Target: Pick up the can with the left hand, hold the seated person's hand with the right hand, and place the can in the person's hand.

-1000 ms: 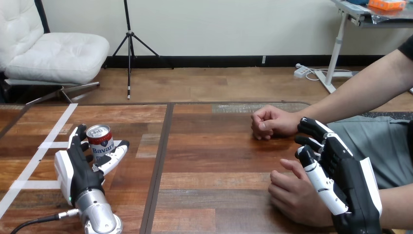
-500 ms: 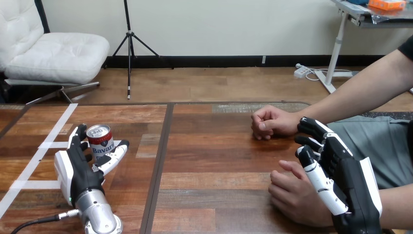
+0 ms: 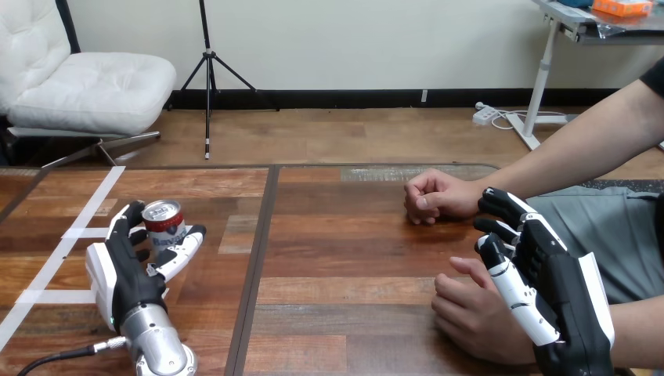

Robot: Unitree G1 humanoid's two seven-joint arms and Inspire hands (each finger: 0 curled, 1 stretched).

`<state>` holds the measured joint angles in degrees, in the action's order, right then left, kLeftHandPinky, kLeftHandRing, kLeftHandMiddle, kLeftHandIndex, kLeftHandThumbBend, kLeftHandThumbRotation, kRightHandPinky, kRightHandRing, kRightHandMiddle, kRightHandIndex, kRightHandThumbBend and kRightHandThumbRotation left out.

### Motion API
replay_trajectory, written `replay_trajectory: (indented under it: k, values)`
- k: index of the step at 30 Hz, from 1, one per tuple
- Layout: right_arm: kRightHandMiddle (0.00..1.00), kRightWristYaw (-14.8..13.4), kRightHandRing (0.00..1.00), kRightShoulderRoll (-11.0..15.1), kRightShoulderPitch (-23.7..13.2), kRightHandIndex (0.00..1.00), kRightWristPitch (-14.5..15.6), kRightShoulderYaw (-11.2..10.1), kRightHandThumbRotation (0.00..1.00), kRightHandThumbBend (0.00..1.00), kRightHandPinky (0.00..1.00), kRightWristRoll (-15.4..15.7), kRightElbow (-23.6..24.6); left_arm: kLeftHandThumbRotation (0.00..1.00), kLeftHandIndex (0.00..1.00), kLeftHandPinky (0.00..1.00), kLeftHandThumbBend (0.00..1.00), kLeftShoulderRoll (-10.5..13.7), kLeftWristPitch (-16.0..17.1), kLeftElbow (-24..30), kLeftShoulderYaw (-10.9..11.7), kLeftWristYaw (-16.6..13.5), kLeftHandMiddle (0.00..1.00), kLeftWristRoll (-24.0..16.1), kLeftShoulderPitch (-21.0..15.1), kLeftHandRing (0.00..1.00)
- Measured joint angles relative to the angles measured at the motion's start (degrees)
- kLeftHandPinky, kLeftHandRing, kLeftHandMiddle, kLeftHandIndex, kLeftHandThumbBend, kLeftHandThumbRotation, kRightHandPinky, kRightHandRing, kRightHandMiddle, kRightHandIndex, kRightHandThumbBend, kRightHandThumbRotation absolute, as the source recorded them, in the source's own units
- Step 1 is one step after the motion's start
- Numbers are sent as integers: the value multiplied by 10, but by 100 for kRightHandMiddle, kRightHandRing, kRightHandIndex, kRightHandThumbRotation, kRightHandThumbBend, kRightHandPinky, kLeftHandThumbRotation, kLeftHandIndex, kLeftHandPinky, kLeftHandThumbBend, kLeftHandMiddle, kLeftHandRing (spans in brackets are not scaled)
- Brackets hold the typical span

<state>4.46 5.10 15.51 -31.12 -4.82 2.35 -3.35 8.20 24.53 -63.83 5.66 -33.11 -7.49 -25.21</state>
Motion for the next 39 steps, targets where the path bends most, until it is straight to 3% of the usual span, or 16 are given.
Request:
replay_trajectory:
  k: [16, 39]
  values:
    - [85, 1, 81, 0, 0, 83, 0, 0, 65, 55, 71, -1, 0, 0, 63, 58, 66, -2, 17, -11, 11, -1, 65, 9, -9, 64]
    - [85, 5, 80, 0, 0, 83, -3, 0, 65, 55, 70, -2, 0, 0, 57, 49, 65, -2, 17, -18, 19, -19, 57, 3, -19, 55]
